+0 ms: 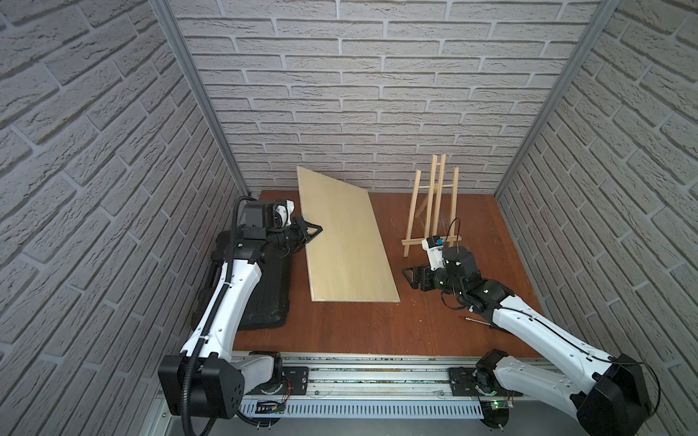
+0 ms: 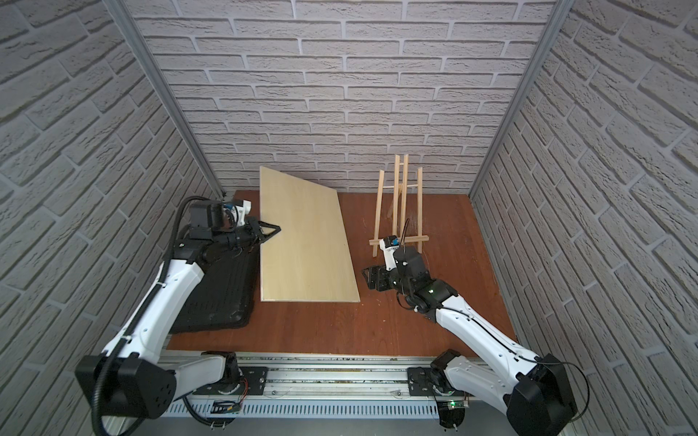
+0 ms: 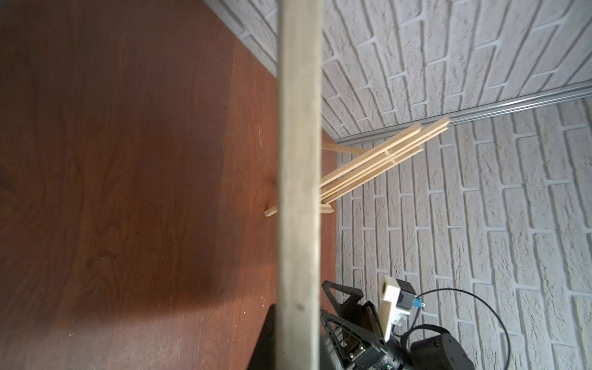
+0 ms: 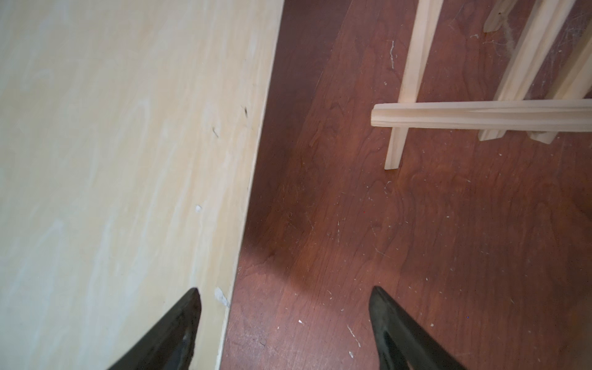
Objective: Disassemble the easel
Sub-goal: Place the drawing board at the center of the board.
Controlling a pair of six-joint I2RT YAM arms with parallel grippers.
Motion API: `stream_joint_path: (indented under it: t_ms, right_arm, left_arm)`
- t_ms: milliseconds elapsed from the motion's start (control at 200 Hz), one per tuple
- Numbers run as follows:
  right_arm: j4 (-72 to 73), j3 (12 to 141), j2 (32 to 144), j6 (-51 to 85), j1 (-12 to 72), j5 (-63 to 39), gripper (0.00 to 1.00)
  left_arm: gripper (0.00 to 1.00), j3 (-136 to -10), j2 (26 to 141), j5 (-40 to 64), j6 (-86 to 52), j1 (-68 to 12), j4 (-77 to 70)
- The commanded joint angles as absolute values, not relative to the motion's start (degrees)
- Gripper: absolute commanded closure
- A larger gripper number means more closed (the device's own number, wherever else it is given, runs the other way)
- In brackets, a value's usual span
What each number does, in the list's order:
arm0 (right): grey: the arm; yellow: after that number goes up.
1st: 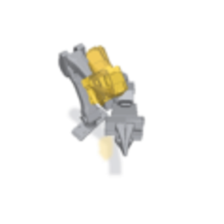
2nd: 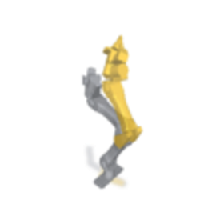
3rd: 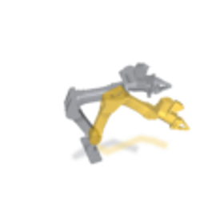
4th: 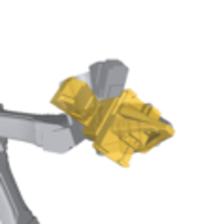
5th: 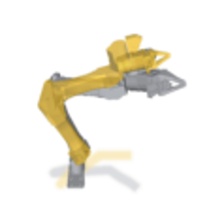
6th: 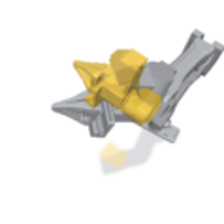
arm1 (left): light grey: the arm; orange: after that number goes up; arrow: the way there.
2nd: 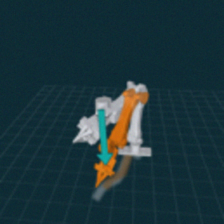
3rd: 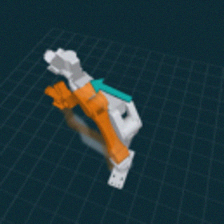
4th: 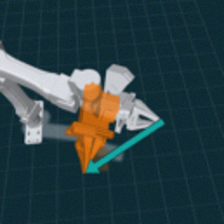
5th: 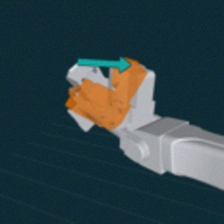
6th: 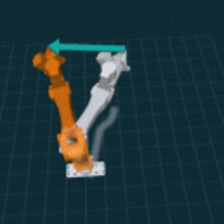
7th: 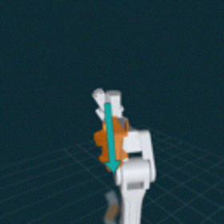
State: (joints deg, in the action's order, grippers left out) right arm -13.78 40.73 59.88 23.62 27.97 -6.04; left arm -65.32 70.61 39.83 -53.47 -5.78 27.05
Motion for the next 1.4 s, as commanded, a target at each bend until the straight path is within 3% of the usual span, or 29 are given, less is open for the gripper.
stream_joint_path:
  t_ms: [0, 315, 870, 1190, 1395]
  right_arm:
    - [-14.55, 42.49, 58.89, 24.03, 27.60, -3.46, 0.18]
    - [-15.86, 42.93, 59.85, 23.99, 27.29, -1.23, 0.18]
    - [-14.46, 42.27, 59.77, 23.62, 27.32, -2.22, 0.18]
    - [-13.94, 41.72, 59.07, 23.19, 27.29, -2.13, 0.19]
    - [-13.63, 41.43, 58.89, 23.01, 27.32, -2.02, 0.18]
  left_arm:
    - [1.00, -67.12, 71.50, 45.90, -52.64, -7.50, 13.46]
    - [1.00, -70.59, 84.92, 50.30, -52.56, -10.46, 9.38]
    - [1.00, -67.41, 97.47, 53.90, -42.39, -10.29, 10.16]
    - [1.00, -67.62, 101.55, 48.62, -32.81, -8.12, 21.69]
    - [0.78, -66.24, 100.31, 43.84, -31.60, -7.49, 24.85]
